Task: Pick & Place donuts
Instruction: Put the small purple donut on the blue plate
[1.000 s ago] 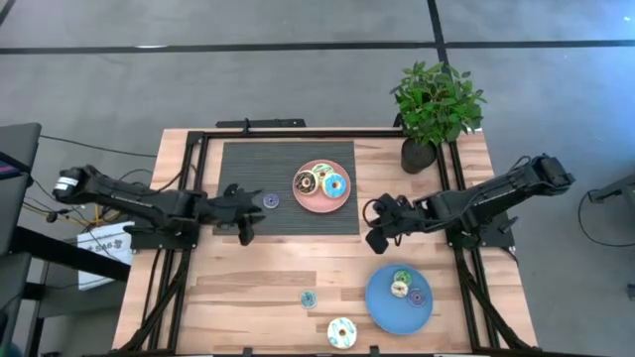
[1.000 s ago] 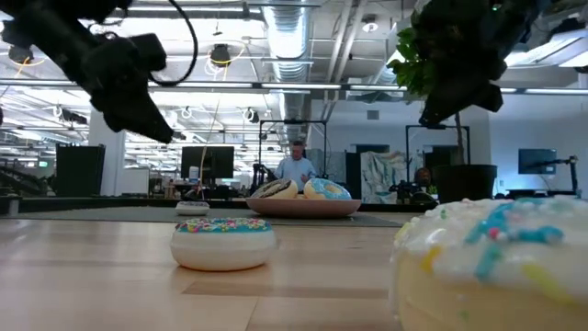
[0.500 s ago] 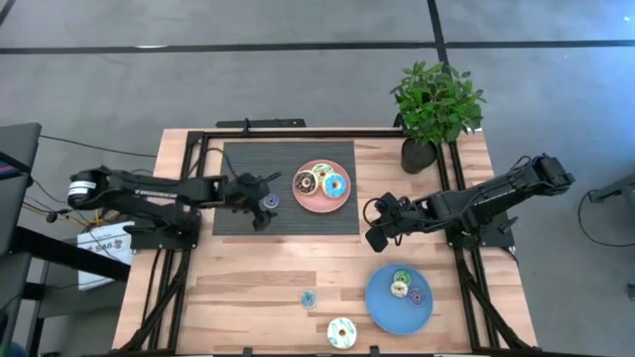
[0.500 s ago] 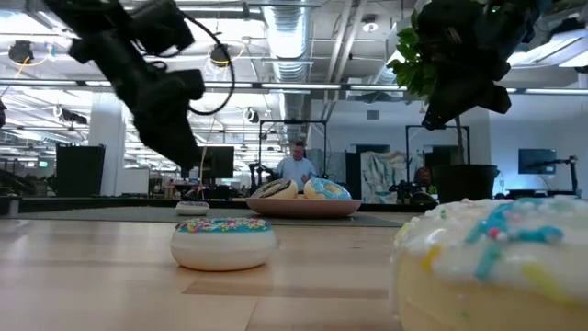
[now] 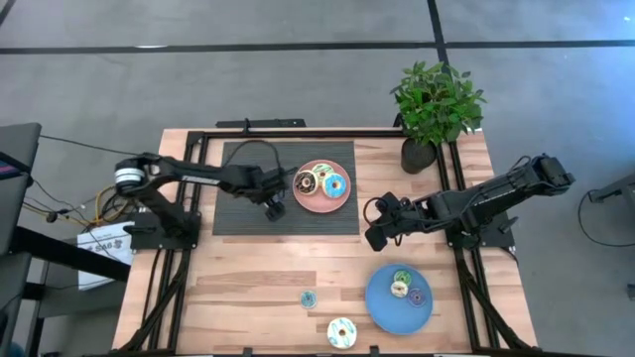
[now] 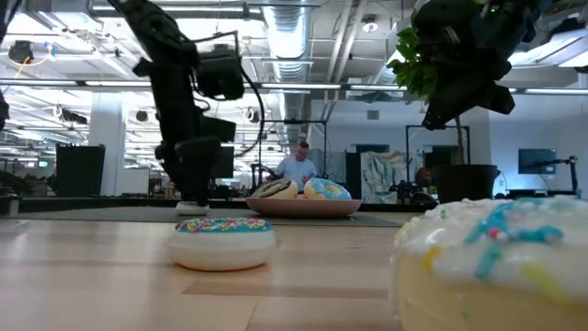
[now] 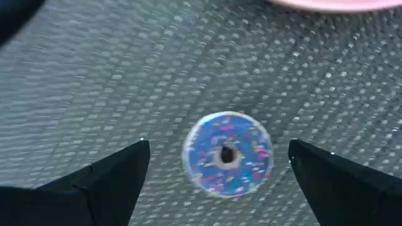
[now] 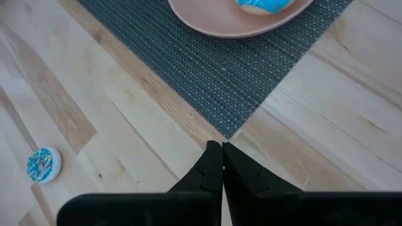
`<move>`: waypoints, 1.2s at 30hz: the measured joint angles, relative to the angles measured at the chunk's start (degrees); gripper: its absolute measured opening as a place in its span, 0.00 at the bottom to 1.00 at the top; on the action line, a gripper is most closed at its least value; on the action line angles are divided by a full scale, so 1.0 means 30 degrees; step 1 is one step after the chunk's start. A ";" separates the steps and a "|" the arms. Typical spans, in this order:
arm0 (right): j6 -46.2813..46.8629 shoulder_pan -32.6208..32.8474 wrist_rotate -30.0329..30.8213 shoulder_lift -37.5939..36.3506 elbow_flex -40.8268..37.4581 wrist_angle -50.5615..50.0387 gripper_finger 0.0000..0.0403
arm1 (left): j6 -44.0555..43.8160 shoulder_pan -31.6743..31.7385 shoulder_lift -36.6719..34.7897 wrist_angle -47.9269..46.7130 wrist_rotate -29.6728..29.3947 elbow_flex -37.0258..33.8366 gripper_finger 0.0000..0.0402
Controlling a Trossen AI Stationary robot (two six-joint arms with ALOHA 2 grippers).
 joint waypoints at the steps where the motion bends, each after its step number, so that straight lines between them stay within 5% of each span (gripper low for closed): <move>1: 0.0000 0.0000 0.0000 0.0000 0.0000 0.0000 0.00 | 0.0000 0.0011 0.0369 0.0010 0.0434 0.0195 0.93; 22: 0.0014 0.0000 -0.0006 0.0000 -0.0007 0.0007 0.00 | -0.0568 0.0462 0.1167 0.0135 0.1015 0.0412 0.92; 36: -0.0004 0.0000 -0.0007 0.0000 -0.0007 0.0007 0.00 | -0.1042 0.0543 0.1174 0.0135 0.0999 0.0410 0.68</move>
